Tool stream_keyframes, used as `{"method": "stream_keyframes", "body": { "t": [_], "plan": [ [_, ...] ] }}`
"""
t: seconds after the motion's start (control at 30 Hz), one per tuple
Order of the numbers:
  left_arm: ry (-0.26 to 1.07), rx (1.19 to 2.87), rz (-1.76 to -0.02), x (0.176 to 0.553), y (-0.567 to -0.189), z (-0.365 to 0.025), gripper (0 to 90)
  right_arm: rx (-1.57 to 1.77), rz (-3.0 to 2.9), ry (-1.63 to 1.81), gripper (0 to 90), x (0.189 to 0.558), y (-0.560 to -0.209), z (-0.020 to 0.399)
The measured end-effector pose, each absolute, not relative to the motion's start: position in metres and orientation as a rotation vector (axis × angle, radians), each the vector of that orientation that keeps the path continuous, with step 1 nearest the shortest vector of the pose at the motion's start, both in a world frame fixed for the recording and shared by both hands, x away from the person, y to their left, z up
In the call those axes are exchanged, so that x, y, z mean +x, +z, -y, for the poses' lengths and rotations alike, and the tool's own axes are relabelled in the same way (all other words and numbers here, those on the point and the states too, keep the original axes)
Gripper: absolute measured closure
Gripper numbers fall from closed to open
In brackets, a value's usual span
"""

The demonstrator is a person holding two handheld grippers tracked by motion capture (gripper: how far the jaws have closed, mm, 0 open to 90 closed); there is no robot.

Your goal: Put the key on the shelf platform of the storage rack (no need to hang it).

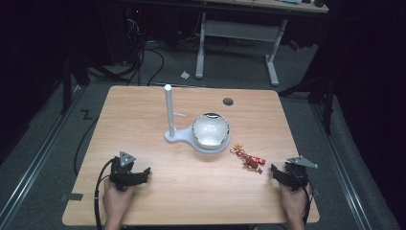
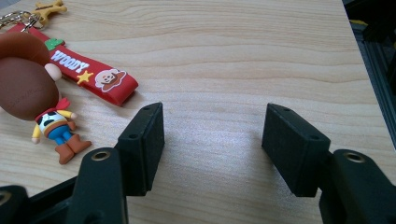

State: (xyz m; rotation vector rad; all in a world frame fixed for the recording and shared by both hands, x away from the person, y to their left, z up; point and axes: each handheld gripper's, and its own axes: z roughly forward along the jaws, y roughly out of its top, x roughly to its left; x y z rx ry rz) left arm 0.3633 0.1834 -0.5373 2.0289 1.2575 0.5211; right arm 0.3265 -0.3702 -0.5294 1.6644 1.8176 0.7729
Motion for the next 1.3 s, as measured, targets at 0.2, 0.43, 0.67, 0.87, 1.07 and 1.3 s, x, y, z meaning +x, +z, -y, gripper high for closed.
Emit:
{"method": "stream_keyframes", "body": {
  "t": [0.2,0.43,0.67,0.87,1.07,1.3],
  "plan": [
    [0.521,2.030,-1.257,0.363,-0.537,-0.183,15.2,1.656,-1.828,0.773,39.5,0.327,-0.529,0.370],
    [0.521,2.030,-1.257,0.363,-0.537,-0.183,15.2,1.637,-1.853,0.789,39.4,0.326,-0.529,0.370],
    [0.521,2.028,-1.258,0.363,-0.537,-0.183,15.2,1.626,-1.867,0.791,44.2,0.325,-0.528,0.370],
    [0.521,2.030,-1.257,0.363,-0.537,-0.183,15.2,1.604,-1.881,0.843,45.4,0.318,-0.524,0.369],
    [0.521,2.031,-1.257,0.363,-0.537,-0.183,15.2,1.556,-1.908,0.903,45.4,0.310,-0.517,0.364],
    [0.521,2.031,-1.257,0.363,-0.537,-0.183,15.1,1.514,-1.936,0.982,44.2,0.303,-0.512,0.355]
  ]
}}
